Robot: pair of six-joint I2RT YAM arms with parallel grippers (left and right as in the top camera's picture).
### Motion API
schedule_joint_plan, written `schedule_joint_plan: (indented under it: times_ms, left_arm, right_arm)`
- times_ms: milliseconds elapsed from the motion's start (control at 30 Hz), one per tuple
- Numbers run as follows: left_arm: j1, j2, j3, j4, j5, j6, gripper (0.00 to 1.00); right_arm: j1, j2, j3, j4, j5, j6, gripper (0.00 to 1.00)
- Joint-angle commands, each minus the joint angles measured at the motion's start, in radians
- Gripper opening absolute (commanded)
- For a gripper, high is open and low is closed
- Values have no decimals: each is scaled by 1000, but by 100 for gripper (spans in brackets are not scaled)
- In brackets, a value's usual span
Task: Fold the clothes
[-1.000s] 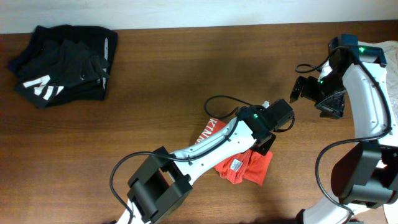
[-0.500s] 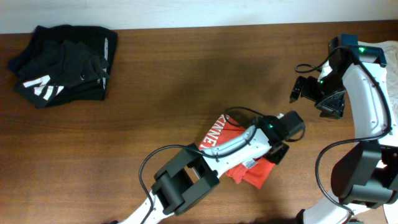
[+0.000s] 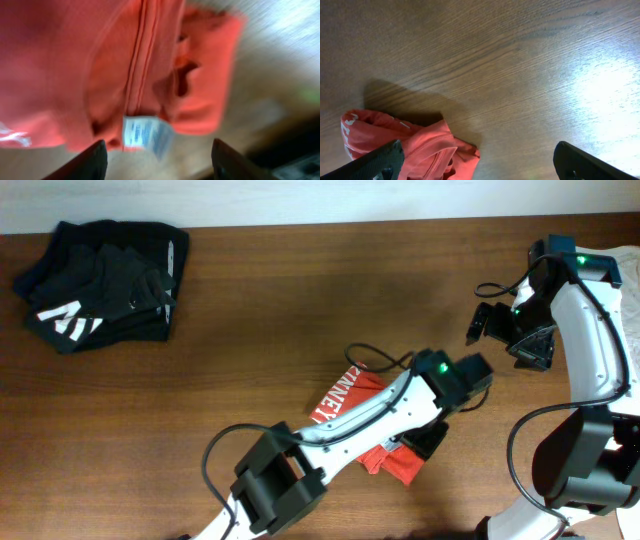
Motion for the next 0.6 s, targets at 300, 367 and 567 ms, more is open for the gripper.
schedule_joint_plan:
  times_ms: [300, 367, 567]
  left_arm:
    - [1, -3, -121, 55, -48, 12, 0]
    - [1, -4, -39, 4, -48, 13, 0]
    - [-8, -4, 34, -37, 90, 12, 1]
  right_arm:
    - [-6, -6, 16, 0, 6, 4, 99]
    - [-6, -6, 16, -1, 6, 4, 99]
    - [-6, -6, 16, 0, 6, 4, 99]
